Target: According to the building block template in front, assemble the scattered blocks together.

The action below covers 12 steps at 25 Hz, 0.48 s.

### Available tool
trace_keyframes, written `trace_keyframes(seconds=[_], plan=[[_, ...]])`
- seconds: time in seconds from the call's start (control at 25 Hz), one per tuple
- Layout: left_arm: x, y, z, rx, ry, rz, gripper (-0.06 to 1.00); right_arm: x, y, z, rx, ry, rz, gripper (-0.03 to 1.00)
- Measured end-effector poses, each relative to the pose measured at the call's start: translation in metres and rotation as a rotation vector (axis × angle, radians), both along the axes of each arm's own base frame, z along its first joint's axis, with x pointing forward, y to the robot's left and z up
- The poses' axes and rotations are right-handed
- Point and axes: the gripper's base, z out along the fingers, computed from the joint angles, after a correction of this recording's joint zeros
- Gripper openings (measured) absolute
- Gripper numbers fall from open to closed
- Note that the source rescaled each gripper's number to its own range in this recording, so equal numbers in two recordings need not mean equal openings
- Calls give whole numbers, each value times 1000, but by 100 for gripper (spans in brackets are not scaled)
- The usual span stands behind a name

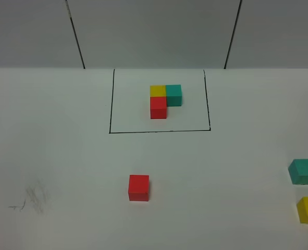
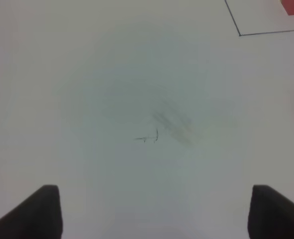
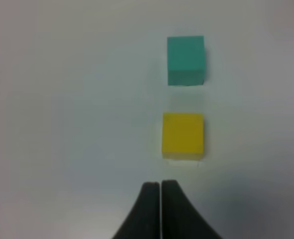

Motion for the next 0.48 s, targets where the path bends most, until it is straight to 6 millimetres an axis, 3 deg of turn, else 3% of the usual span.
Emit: trace_keyframes(seconds=[0.2, 0.48], plan=[[0, 0, 0, 0, 0, 0, 82, 7, -1, -3, -21, 18, -14, 1], [0, 0, 0, 0, 0, 0, 82, 31, 4, -19, 30, 155, -94, 1]])
